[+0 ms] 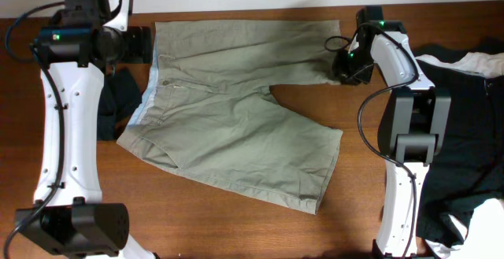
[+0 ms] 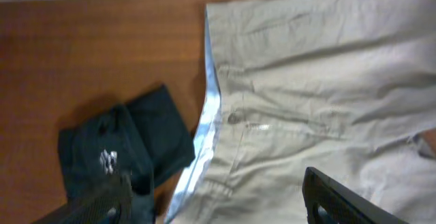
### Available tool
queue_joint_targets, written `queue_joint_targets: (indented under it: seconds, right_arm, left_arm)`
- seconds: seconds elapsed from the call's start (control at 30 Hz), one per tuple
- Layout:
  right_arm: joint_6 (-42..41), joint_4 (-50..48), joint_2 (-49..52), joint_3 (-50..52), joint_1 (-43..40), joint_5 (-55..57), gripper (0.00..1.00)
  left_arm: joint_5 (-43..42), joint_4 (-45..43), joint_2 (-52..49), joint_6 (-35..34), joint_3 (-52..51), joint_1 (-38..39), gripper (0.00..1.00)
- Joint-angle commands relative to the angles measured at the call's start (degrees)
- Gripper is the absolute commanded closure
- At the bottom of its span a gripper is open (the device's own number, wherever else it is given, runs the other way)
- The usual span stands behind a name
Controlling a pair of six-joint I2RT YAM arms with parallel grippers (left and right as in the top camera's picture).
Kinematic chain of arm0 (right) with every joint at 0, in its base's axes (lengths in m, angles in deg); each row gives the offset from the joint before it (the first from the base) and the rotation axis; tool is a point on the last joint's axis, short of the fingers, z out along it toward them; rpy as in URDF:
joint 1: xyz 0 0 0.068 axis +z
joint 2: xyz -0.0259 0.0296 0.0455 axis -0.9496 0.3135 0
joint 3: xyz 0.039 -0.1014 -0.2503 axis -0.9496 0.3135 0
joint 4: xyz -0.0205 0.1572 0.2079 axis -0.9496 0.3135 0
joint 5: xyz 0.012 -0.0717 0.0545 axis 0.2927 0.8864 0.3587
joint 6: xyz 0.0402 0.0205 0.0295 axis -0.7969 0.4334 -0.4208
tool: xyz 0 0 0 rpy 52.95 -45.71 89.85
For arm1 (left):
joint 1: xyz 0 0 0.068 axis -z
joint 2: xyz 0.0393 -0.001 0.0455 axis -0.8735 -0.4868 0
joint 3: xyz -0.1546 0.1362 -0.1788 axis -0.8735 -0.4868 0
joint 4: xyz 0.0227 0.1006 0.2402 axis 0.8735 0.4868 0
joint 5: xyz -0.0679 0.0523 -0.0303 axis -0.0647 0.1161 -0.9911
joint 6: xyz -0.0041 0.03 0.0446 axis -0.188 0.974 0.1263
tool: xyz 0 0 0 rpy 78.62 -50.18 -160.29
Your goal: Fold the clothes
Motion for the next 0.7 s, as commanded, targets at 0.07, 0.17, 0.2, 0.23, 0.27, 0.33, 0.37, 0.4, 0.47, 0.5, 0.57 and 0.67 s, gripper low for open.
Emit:
queue_joint_targets:
  seconds: [0.07,0.17,0.2,0.23,0.27,0.33,0.37,0.4,0.47,0.5,0.57,0.67]
  right_arm:
    - [-1.7,14.2,-1.9,-0.3,-1.8,14.8,0.96]
    - [-0.9,17.0,-5.0,-0.3,-2.2,18.7,0.36]
    - [-0.5,17.2,-6.6,-0.4,-2.4,18.6,0.35]
    - [-0.4,17.8,-9.6,-1.0,-3.0,17.7,0.33]
    - [0.3,18.0,-12.8,-1.1,-3.3,16.0,0.32]
    - [4.3,18.1,-20.7,-1.1,-3.5,9.4,0.31]
    - [4.8,18.5,-25.0,-1.1,-3.4,7.6,0.3]
    - [4.9,19.3,-31.7,-1.1,-3.0,5.6,0.25]
    - [4.9,21.3,-39.5,-1.1,-1.6,1.7,0.17]
    - [4.9,23.2,-41.5,-1.1,-0.4,1.6,0.14]
    - [5.7,27.6,-41.2,-0.5,3.9,1.6,0.14]
    - [5.9,25.4,-39.5,5.0,8.4,2.4,0.19]
  left_arm:
    - [1.5,2.1,1.3,0.7,0.1,0.0,0.19]
    - [4.6,6.3,1.3,0.7,0.1,0.0,0.19]
    - [7.2,8.2,1.4,0.7,0.1,0.0,0.18]
    - [8.3,11.1,1.5,0.6,0.1,-0.5,0.18]
    - [8.3,12.7,1.5,-0.6,0.1,-1.0,0.18]
    - [7.3,17.0,1.4,-5.5,0.1,-3.0,0.18]
    - [5.2,18.3,1.4,-5.9,-0.4,-3.9,0.18]
    - [0.5,20.0,1.4,-5.9,-2.5,-5.5,0.18]
    - [-0.8,17.9,1.4,-5.8,-11.7,-6.5,0.19]
    - [-0.8,11.9,1.3,-5.1,-18.6,-6.5,0.19]
    - [-8.3,-4.7,0.7,3.9,-32.1,-6.4,0.19]
    - [-10.8,-17.1,-4.0,9.7,-38.8,-6.6,0.22]
